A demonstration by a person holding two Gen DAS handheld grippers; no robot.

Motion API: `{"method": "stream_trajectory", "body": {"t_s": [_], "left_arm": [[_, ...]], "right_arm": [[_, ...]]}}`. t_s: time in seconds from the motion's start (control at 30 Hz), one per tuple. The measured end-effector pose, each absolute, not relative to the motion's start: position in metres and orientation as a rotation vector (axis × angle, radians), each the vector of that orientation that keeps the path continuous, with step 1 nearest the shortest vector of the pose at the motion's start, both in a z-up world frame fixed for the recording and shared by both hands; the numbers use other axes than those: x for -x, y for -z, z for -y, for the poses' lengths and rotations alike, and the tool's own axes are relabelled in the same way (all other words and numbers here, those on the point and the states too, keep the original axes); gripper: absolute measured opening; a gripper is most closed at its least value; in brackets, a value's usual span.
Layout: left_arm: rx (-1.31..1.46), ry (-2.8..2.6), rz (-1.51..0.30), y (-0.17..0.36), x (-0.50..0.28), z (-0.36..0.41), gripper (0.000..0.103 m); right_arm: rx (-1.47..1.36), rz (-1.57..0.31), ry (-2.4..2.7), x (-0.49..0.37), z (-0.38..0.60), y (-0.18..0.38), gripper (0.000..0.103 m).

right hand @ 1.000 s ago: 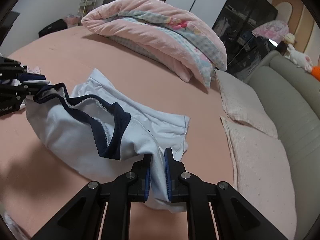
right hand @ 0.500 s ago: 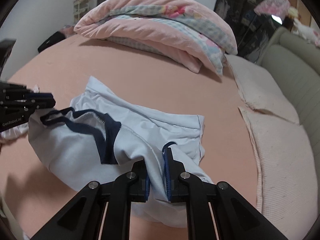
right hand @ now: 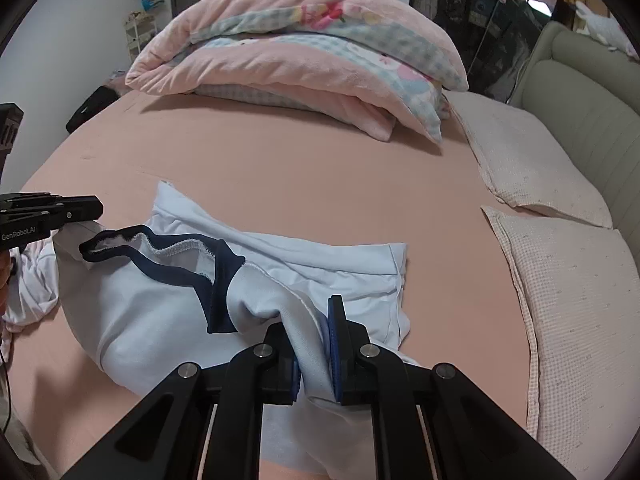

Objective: Fold clothes
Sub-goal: 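Lower the folded hem onto the shirt with both grippers, then open both grippers and release the folded shirt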

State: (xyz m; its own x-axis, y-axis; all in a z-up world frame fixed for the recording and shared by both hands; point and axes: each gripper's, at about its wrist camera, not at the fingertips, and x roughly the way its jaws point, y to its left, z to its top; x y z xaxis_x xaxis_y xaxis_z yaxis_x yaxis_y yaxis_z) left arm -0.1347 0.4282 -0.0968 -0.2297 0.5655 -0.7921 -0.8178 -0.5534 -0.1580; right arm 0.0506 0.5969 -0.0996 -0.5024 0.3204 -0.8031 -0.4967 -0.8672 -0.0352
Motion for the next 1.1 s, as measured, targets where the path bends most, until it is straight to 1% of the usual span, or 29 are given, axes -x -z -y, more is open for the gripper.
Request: {"method": "stream_trajectory", "body": {"t_s": [0.3, 0.43, 0.6, 0.97, 1.1], "left_arm": [[1.081, -1.899, -0.405, 0.103, 0.153, -0.454, 0.007], [1.112, -1.892, -0.393, 0.108, 0.161, -0.469, 0.007], [1.104, -1.918, -0.443, 0.113, 0.165, -0.482, 0.007], [1.153, -1.923, -0.408, 0.118, 0.171, -0.475, 0.007], [1.207, -1.898, -0.424, 0.122, 0.167, -0.472, 0.007]], "right_arm": [[1.223, -0.333, -2.339, -0.034, -0.620, 0.110, 0.008], [1.258, -0.358, -2.295, -0.021, -0.631, 0.118, 0.008], [1.284, -0.401, -2.279, -0.012, -0.643, 0.132, 0.008], [1.303, -0.523, -2.214, -0.004, -0.669, 0.160, 0.008], [1.336, -0.557, -2.171, -0.003, -0.674, 0.168, 0.010]]}}
